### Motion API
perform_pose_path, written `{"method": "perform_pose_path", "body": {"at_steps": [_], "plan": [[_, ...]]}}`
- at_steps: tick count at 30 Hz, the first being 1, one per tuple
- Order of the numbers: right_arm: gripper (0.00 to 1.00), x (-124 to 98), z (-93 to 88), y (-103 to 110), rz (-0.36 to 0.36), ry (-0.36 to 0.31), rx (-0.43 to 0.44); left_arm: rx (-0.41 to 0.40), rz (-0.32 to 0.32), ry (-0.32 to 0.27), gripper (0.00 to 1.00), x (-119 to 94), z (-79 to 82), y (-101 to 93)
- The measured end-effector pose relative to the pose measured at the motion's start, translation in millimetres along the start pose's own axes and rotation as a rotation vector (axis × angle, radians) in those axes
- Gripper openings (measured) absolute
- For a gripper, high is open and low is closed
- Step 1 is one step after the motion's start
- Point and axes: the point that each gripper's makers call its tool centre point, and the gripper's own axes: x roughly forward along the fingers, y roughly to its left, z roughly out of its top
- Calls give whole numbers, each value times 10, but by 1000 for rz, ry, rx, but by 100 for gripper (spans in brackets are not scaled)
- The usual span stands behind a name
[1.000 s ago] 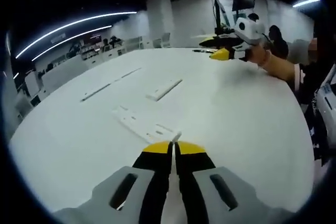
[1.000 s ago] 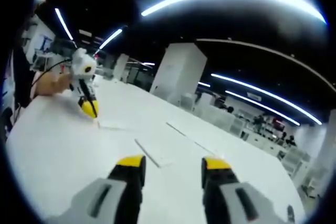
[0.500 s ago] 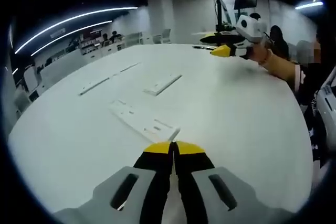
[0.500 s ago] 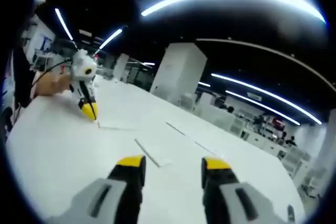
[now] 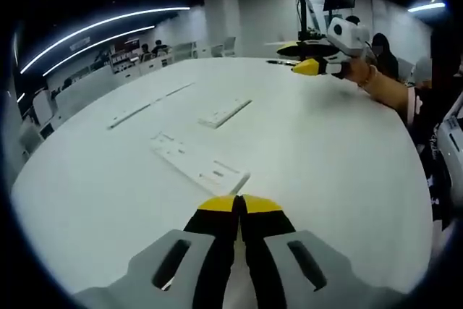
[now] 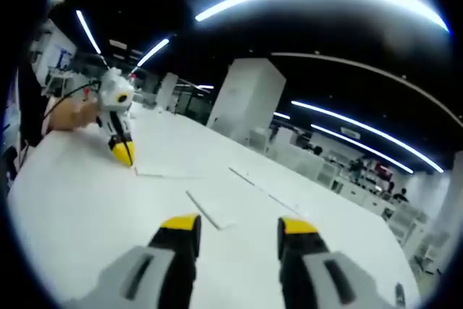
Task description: Locate the socket holder cover, grip the socket holder cover, clip it into the socket holder slot.
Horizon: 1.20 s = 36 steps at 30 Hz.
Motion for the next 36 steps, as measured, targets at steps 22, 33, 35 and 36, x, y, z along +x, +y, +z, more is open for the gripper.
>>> {"method": "perform_pose_path", "body": {"at_steps": [22,33,35,36], "plan": [[44,1,-6,12,-1,2,2,6,5,3,3,27,-27,-17],[44,7,-21,14,-2,9,-6,23,20,-1,3,37,-10,5],[44,6,-19,19,-2,9,-5,27,24,-2,3,38,-8,11],[44,6,-17,21,-2,8,-6,28,25,-2,3,39,-6,13]]}}
